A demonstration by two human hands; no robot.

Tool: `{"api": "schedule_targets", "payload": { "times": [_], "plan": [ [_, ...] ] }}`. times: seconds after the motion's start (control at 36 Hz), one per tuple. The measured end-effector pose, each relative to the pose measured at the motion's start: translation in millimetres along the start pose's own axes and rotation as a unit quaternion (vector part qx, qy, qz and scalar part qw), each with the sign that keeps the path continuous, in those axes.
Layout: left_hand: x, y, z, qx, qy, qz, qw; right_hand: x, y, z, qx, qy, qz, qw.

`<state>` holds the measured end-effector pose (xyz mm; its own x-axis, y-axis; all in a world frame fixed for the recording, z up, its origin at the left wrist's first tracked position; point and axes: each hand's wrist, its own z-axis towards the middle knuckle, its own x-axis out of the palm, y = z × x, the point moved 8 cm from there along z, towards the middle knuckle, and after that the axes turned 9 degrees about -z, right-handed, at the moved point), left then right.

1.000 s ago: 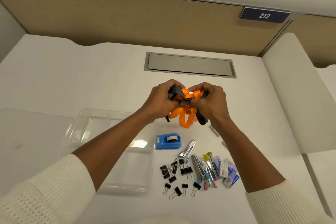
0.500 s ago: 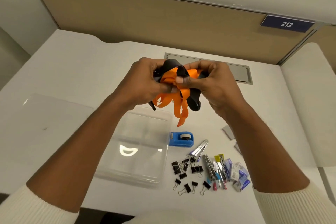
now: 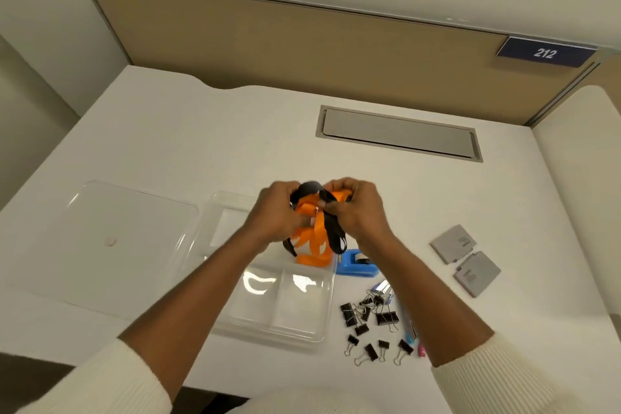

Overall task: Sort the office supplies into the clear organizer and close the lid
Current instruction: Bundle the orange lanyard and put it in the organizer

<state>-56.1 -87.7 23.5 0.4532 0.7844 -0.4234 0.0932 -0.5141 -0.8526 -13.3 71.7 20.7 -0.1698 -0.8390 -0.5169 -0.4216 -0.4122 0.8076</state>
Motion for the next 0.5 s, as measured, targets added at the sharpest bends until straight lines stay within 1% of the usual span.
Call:
{"api": "schedule_targets", "payload": {
  "times": [0.08,0.17,0.33,0.42,0.47,0.5],
  "plan": [
    [24,29,3,-0.027,0.004,0.046,0.999,26,-35,2,0.043,0.009,-0.061,0.997],
    [42,46,6,-0.036,0.002,0.073,0.997,43,-46,-2,0.048,0.032,-0.102,0.993],
    [49,54,8,-0.067,0.038,0.109,0.991,49,-43,2,0.051,0.11,-0.118,0.986],
    [45,52,11,-0.075,0.049,0.112,0.99,45,-36,6,0.026,0.15,-0.164,0.975],
    [41,47,11,-0.064,0.052,0.132,0.988,43,-31,7,-0.012,0.173,-0.225,0.959],
    [39,43,10,-0.055,0.053,0.149,0.986,41,-29,8,-0.036,0.17,-0.26,0.95]
  ]
}}
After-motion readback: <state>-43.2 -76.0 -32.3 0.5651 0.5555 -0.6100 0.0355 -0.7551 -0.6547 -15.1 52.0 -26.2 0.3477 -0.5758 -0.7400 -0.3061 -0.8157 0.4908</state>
